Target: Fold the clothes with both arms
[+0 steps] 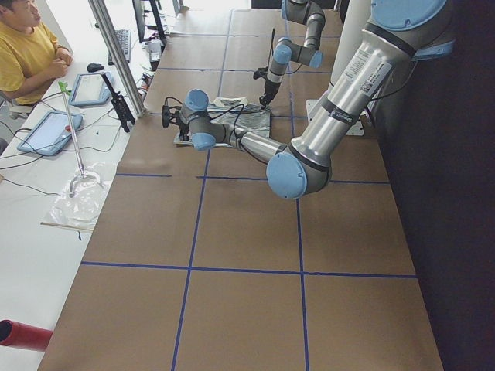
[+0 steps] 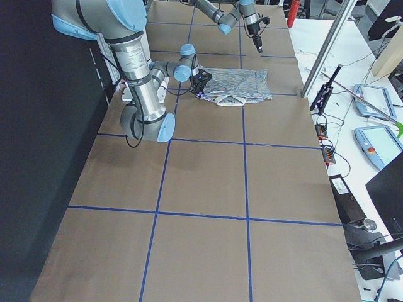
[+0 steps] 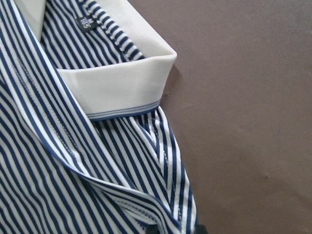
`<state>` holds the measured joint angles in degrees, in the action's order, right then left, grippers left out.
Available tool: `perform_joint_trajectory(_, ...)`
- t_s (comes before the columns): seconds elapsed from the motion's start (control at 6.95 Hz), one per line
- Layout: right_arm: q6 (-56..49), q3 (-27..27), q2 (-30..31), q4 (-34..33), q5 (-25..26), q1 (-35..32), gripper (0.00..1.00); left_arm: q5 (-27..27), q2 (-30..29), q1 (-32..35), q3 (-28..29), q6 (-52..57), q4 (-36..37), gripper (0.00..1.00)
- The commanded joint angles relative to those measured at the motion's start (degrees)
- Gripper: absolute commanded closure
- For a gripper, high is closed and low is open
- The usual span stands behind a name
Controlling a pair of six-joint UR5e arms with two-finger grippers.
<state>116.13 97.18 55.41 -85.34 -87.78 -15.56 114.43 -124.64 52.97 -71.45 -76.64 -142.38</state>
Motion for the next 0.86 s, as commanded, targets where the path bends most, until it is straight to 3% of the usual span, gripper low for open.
perform_joint_trajectory(0.0,0.1,0.0,0.0,0.0,0.0,0.2,1.00,0.0,0.0,0.0,0.0,-0.1,0.1,0.53)
perform_joint_trajectory(0.43,0.0,1.3,-0.2,-0.1,-0.3,-0.3,1.00,0.1,0.4,0.0,-0.6,-0.1,0.2,0.53)
perform_joint_trajectory(0.72,-0.3,6.4,3.4,-0.2,-0.5,-0.4,1.00,0.2,1.8,-0.2,-3.5,-2.8,0.4,0.53)
